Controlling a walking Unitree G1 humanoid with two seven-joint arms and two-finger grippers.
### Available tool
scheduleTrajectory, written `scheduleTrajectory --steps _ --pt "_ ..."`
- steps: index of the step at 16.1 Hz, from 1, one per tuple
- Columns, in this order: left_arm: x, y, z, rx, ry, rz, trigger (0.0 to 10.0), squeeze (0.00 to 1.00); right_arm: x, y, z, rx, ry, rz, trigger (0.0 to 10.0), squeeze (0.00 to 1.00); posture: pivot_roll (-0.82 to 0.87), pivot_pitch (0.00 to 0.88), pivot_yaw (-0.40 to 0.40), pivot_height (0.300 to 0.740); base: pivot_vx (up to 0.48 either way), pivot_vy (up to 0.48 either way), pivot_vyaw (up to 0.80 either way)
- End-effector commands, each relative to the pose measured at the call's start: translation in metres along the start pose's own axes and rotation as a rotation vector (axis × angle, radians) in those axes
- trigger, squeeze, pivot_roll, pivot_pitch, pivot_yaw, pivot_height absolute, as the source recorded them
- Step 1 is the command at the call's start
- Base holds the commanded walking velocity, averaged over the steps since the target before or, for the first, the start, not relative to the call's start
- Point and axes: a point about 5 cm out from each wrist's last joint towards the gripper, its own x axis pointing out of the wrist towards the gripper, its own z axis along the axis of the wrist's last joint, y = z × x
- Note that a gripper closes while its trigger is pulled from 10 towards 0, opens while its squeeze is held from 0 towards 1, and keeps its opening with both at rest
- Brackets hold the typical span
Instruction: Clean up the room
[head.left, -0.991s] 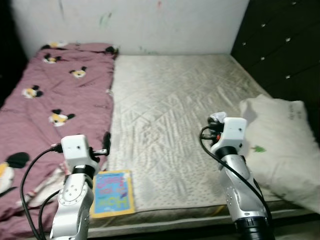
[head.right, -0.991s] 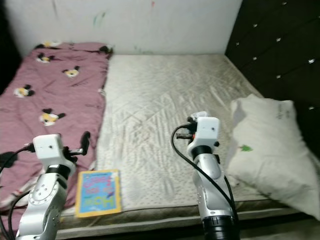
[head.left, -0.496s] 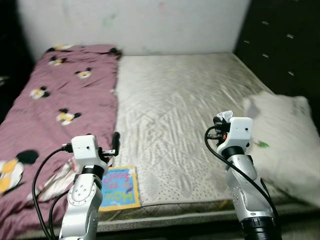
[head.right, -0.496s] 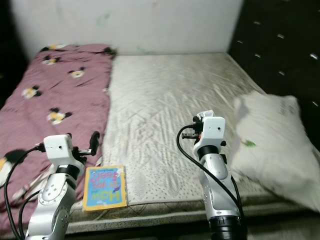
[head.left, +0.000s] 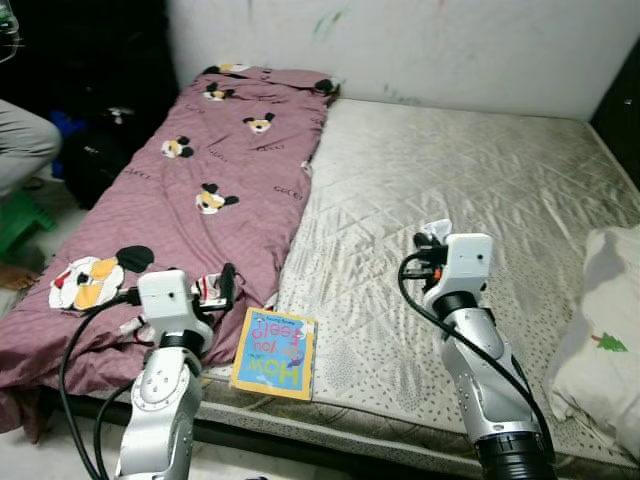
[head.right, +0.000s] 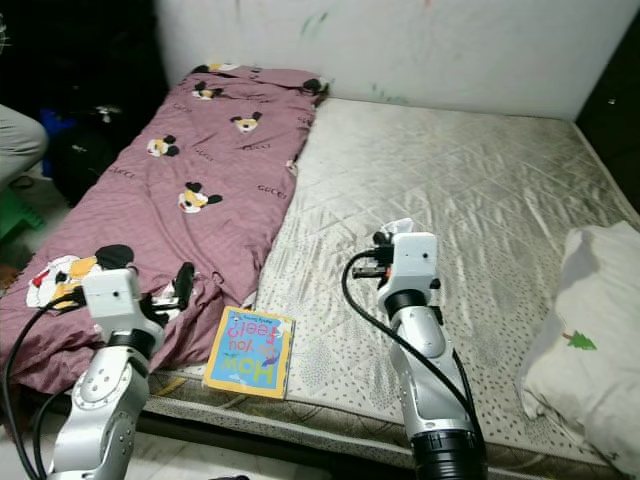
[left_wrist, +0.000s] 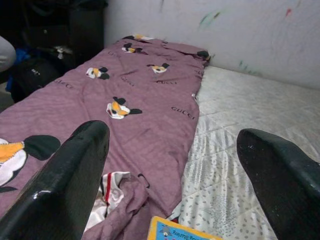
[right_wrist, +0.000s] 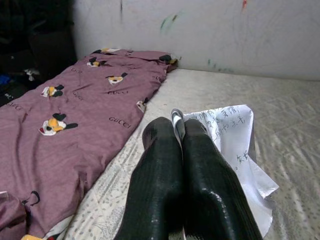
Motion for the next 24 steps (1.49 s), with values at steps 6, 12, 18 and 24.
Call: scheduleTrajectory --steps 6,12,18,24 --pt "0.0015 0.0001 0.0008 0.001 -0.002 0.002 10.0 0.00 0.0025 -0.0003 0.0038 0.000 -0.020 -0.009 10.0 0.00 0.00 0.000 0.004 0.740 0.000 0.000 0.30" --pt "0.0027 -0.0015 0.0012 0.000 -0.005 -0.003 10.0 0.00 0.0033 0.0016 0.0043 0.002 -0.021 0.002 10.0 0.00 0.00 0.000 0.002 0.740 0.000 0.344 0.00" --pt "0.0034 -0.0018 0.0018 0.000 -0.007 -0.002 10.0 0.00 0.0036 0.0039 0.0041 0.005 -0.023 0.013 10.0 0.00 0.00 0.000 0.002 0.740 0.000 0.413 0.00" --pt "0.0030 -0.0019 0.0010 -0.002 -0.006 -0.002 10.0 0.00 0.0037 0.0060 0.0031 0.008 -0.022 0.027 10.0 0.00 0.00 0.000 0.002 0.740 0.000 0.437 0.00"
